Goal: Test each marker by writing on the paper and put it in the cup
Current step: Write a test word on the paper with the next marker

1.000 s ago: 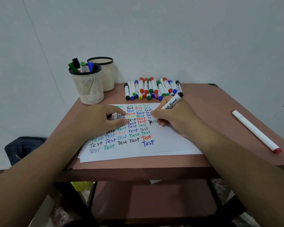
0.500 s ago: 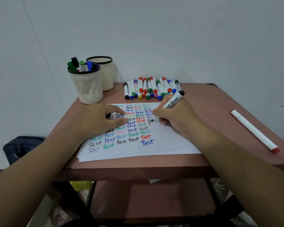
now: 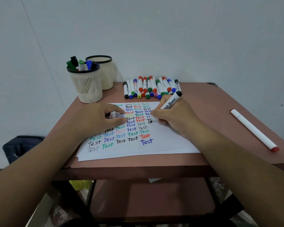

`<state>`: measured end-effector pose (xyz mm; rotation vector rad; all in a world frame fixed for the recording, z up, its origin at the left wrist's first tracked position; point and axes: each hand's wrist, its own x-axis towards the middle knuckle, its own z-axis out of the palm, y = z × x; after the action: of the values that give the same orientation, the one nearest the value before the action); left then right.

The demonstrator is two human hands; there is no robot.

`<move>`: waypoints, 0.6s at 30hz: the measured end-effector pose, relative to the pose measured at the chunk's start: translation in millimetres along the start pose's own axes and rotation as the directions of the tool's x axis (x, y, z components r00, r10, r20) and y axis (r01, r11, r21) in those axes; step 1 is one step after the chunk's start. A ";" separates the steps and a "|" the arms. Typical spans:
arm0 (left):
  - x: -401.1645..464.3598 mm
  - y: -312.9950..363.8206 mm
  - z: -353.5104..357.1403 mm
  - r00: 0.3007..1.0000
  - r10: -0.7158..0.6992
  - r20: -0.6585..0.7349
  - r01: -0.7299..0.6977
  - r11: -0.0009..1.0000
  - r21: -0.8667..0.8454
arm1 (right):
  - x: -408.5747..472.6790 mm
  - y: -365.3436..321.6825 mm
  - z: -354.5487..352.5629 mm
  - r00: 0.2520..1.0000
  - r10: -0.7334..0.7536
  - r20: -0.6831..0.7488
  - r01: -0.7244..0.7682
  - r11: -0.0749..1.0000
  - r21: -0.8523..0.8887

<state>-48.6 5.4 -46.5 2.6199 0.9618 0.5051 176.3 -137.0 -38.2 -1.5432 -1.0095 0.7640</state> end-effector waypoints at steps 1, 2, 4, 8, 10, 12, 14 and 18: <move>-0.1 0.1 -0.1 1.000 -0.001 0.003 0.001 1.000 0.005 | 0.0 0.0 -0.1 1.000 0.004 0.007 -0.004 1.000 0.000; 0.1 -0.2 -0.1 1.000 0.000 0.004 0.000 1.000 0.005 | 0.1 0.0 -0.2 1.000 0.006 0.012 -0.006 1.000 -0.003; 0.2 -0.3 0.0 1.000 0.001 0.001 -0.001 1.000 0.004 | 0.2 0.0 -0.5 1.000 0.001 0.005 -0.001 1.000 -0.009; -1.1 1.1 -0.5 1.000 0.009 -0.006 -0.009 1.000 0.006 | -1.4 -1.9 -1.0 0.998 -0.027 -0.055 0.026 0.999 -0.025; -1.4 1.5 -0.5 1.000 0.009 -0.006 -0.009 1.000 0.002 | -2.1 -2.8 -0.7 0.997 -0.033 -0.067 0.031 0.999 -0.039; -1.4 1.5 -0.4 1.000 0.010 -0.007 -0.010 1.000 0.008 | -2.1 -2.9 -0.2 0.997 -0.035 -0.070 0.031 0.998 -0.052; -1.7 1.3 -0.2 1.000 0.010 -0.010 -0.010 1.000 0.001 | -1.7 -2.5 0.1 0.997 -0.034 -0.067 0.030 0.998 -0.052; -2.2 0.7 -0.2 1.000 0.002 -0.016 -0.002 1.000 -0.004 | -1.0 -1.7 -0.6 0.999 -0.015 -0.046 0.014 1.000 -0.023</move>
<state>-49.9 3.5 -46.5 2.6172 0.9620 0.5286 176.0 -138.1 -36.5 -1.5643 -0.9975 0.7064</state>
